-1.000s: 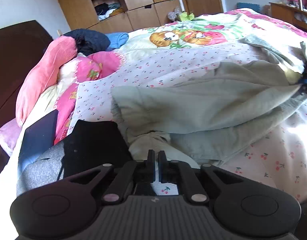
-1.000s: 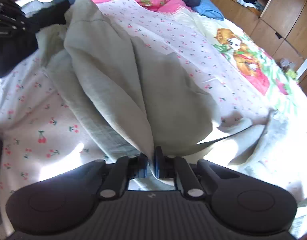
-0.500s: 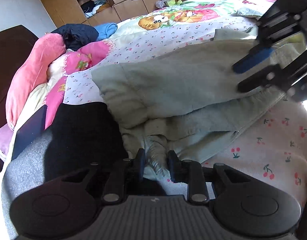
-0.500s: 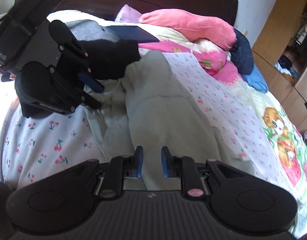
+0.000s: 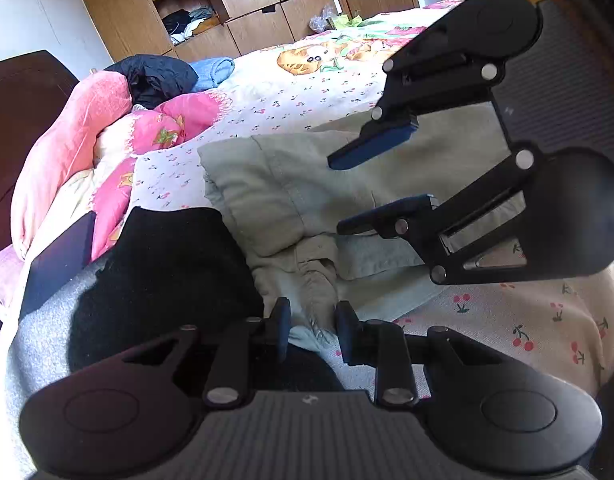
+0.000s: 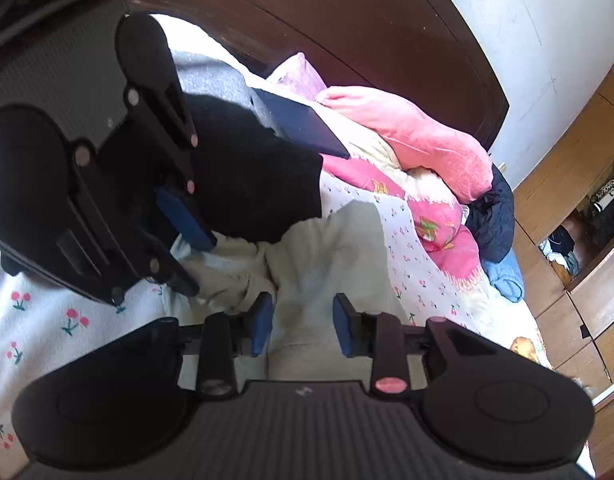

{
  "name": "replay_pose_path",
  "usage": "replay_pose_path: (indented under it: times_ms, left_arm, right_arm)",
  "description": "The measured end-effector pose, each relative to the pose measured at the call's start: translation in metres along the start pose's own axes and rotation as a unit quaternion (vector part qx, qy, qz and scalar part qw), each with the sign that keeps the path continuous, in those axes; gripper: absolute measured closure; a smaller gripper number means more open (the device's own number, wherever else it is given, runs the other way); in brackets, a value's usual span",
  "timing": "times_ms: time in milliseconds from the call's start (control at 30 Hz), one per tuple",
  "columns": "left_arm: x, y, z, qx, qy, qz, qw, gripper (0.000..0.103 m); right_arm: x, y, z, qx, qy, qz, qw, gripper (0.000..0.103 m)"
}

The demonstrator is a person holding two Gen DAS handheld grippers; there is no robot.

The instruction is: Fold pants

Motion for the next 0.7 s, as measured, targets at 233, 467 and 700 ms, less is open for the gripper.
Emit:
replay_pose_path:
  times_ms: [233, 467, 700]
  left_arm:
    - [0.007, -0.006, 0.000, 0.010, -0.013, -0.004, 0.9999, 0.061]
    - [0.006, -0.008, -0.001, 0.022, -0.021, -0.008, 0.9995, 0.062]
    - [0.009, -0.011, 0.005, 0.033, -0.031, -0.010, 0.9989, 0.062]
  right_arm:
    - [-0.038, 0.006, -0.006, -0.025, 0.019, 0.033, 0.999, 0.076]
    - [-0.068, 0.011, -0.022, -0.057, -0.003, 0.055, 0.997, 0.081]
    - [-0.030, 0.032, -0.037, -0.193, 0.061, -0.009, 0.979, 0.098]
Point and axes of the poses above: each gripper's, at about its wrist camera, not at the fingertips, and x roughly against the way its jaws point, z to its left, y to its top, the point moved 8 cm from there along -x, roughly the way its jaws point, and after that the axes turned 13 degrees about y, right-handed, at the moved point
